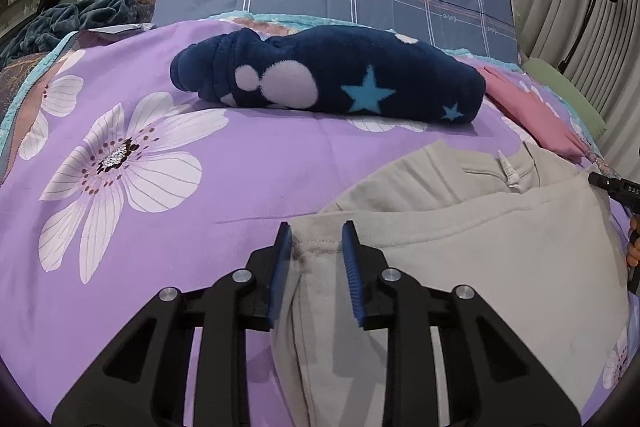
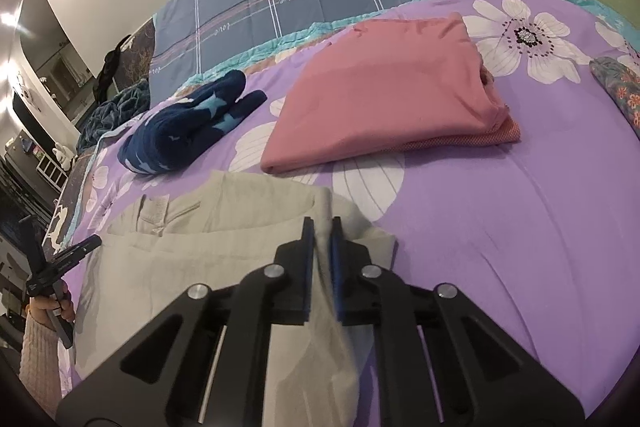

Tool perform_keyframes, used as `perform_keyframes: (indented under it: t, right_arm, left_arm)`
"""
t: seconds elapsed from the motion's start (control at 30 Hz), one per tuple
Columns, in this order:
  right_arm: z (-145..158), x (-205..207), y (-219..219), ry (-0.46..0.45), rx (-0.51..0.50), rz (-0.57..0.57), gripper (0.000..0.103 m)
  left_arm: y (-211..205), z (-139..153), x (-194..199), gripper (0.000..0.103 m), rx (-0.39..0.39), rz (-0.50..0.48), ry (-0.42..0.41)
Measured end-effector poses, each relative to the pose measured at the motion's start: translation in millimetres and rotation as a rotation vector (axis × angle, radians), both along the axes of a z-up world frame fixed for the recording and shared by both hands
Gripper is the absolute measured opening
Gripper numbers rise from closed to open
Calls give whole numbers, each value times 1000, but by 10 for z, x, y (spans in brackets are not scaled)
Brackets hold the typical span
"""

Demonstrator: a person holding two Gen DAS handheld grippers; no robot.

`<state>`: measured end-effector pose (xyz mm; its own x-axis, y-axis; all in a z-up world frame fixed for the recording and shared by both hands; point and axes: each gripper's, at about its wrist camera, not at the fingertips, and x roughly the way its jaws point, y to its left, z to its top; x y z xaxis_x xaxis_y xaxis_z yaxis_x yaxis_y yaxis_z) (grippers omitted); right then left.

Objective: Fold small clothes

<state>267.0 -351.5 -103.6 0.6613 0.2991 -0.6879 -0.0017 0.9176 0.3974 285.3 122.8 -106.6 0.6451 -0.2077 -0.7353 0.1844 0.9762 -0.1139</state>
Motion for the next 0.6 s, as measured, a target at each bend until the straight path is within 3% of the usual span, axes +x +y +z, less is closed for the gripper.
perform_keyframes:
  t: [0.1,0.13,0.2,0.3,0.43,0.6]
  right_arm:
    - [32,-45,-23,-14,9,1,7]
    - [45,-55,-24,-17,7,2,7]
    - [68,-63,-20,-22,2,6,6]
    - [105,-76,-9,-29,-3,6,6]
    - [207,-119,3,-64,5,9,5]
    - [388,-123,-50,-124,34,-5,5]
  left_arm:
    - [-25,-40,46,29,14,-13,30]
    - [-34,-54,62,37,25,-12,41]
    - [-37,-75,103,42,49,7,53]
    - [-52,-8,90,7,18,-21,23]
    - [-172,212,-73,7,65,-59,-90]
    - [-179,541,-161,6,43,-61,-198]
